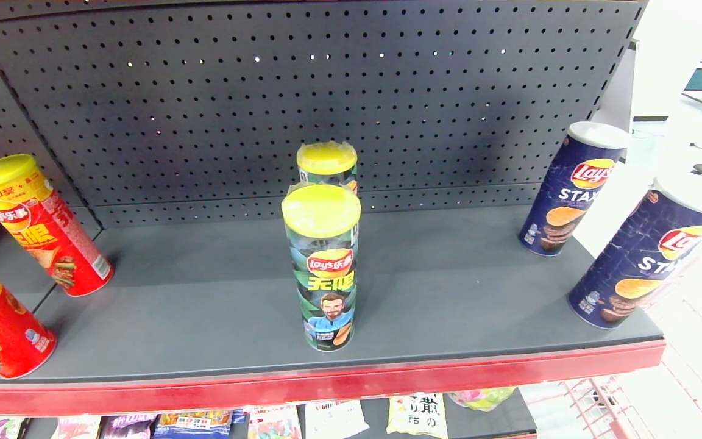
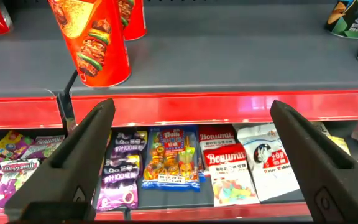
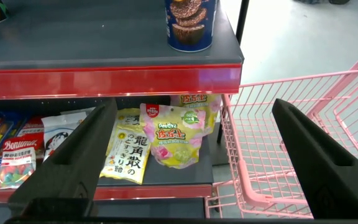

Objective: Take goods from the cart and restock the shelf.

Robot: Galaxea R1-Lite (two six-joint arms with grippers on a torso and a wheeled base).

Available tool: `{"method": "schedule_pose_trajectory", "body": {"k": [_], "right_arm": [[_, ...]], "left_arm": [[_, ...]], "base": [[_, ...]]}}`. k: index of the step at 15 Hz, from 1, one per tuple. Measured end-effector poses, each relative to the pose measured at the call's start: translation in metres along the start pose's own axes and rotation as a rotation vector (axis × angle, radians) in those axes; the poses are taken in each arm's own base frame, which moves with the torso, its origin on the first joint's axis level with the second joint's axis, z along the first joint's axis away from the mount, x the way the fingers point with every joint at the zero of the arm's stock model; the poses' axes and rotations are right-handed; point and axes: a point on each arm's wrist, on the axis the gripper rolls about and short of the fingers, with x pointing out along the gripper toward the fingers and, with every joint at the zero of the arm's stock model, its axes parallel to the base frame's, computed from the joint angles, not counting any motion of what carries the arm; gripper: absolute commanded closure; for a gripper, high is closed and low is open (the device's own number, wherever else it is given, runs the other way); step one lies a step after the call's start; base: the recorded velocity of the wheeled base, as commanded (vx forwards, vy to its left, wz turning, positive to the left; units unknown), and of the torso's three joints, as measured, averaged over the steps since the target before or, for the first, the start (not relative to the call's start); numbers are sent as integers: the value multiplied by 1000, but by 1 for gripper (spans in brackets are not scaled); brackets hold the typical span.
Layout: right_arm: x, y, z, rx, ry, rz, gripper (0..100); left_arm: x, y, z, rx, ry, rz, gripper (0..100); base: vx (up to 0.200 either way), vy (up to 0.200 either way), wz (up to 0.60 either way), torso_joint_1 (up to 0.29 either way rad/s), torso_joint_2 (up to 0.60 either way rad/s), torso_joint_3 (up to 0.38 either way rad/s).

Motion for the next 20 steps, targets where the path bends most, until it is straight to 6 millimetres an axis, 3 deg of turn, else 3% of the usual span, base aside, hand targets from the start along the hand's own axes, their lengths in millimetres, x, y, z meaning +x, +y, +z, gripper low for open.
{"method": "schedule_pose_trajectory", "body": {"k": [17,18,20], "right_arm": [[1,2,4,-5,11,105,0],[-1,2,11,13,17,141,0],[-4,2,44,-12,10,257,0]], "left_arm": [[0,0,0,0,0,0,0],[0,0,0,0,0,-1,0],[0,0,0,0,0,0,0]], "base": [[0,0,0,0,0,0],[0,0,0,0,0,0],[0,0,0,0,0,0]]}}
